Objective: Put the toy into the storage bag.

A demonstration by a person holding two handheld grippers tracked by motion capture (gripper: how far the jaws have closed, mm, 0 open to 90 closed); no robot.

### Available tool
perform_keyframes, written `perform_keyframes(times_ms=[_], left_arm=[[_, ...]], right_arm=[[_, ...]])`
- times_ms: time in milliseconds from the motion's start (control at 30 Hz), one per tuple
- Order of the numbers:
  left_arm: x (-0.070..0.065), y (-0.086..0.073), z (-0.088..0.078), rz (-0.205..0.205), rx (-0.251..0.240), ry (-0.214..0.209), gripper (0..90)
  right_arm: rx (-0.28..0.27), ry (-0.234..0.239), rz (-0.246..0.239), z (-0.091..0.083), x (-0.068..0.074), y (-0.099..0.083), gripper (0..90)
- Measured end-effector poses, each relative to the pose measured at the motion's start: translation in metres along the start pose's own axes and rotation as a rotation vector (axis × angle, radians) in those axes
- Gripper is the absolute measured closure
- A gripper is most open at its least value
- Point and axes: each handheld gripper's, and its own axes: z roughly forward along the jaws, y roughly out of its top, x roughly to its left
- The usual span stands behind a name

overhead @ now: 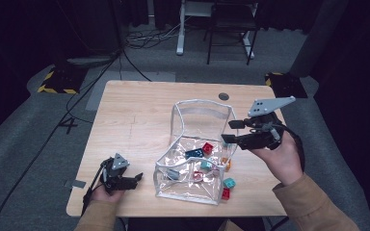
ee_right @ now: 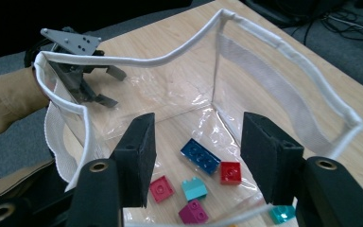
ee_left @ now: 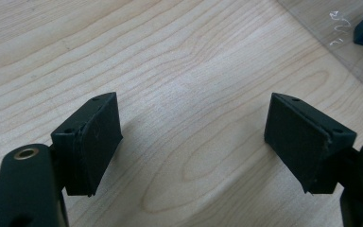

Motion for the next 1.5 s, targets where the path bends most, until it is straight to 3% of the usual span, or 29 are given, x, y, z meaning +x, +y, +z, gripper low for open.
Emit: perform_keyframes(times_ms=[333,633,933,1500], left_arm=[[0.0,0.0,0.0,0.0,0.002,0.001,19.7],[0.0,0.0,0.0,0.0,0.0,0.002,19.6],[0.0,0.0,0.0,0.001,0.001,0.003,19.6],[0.0,0.0,0.0,0.001,0.001,0.003,19.6]], right_arm=[[-0.071,-0.062,0.058,-0.036,-0.017,-0.024,45.1],[-0.079,-0.096,0.096,-0.042,-0.03,-0.047,43.4],[-0.066,-0.107,0.123,-0.027,-0.04,-0.07,42.6],[0.014,-0.089,0.147,0.024,-0.049,-0.112,42.0]])
